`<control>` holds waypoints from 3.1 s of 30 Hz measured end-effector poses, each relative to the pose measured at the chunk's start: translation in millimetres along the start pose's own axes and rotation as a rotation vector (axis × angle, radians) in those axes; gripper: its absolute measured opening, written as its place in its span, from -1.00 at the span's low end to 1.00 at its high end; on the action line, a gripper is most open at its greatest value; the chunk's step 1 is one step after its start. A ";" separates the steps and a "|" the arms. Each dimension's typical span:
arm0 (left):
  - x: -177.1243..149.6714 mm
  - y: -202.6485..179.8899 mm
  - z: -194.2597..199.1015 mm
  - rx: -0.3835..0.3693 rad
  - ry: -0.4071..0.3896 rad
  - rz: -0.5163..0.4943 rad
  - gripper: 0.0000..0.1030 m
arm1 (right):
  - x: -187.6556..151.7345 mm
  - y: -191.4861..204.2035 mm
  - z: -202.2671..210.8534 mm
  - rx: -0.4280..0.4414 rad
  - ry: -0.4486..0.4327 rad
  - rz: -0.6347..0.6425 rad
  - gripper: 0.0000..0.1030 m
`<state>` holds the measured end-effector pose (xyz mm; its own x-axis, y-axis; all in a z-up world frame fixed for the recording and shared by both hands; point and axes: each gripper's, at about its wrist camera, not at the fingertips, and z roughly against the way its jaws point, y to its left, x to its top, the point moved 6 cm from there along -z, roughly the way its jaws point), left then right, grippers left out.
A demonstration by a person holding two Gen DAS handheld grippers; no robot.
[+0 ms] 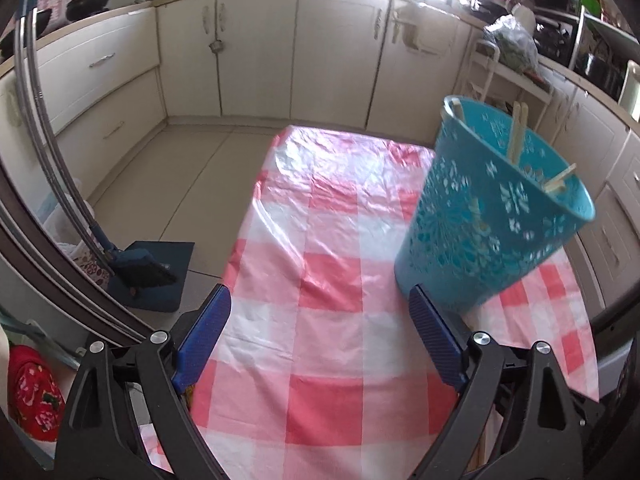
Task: Organize utensils
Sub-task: 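Lower the left tool to the chopsticks beside the basket, then grasp a chopstick with the left tool and lift it, then carry the chopstick over the teal basket and release it with the left tool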
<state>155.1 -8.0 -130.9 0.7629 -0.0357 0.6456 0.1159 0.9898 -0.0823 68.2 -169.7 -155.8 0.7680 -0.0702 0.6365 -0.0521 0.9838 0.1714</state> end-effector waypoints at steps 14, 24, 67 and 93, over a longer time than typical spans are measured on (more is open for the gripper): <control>-49.8 -79.2 -43.1 -0.106 0.180 -0.202 0.68 | 1.0 -29.9 -1.9 0.013 0.054 -0.024 -0.84; -57.9 -85.0 -57.4 -0.060 0.208 -0.220 0.68 | 1.9 -32.6 -2.5 0.049 0.034 -0.052 -0.84; -53.1 -82.2 -50.4 -0.079 0.179 -0.206 -0.46 | 9.1 -25.6 -12.1 -0.003 0.059 0.125 -0.82; 39.9 -62.2 122.8 -0.483 -0.149 -0.089 -0.90 | 7.3 -24.8 -10.8 0.006 0.019 0.145 -0.82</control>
<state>100.3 -54.1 -6.8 0.6419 -0.0623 0.7642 0.4840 0.8059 -0.3408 82.0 -192.8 -163.5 0.7641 0.0754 0.6407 -0.1670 0.9824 0.0835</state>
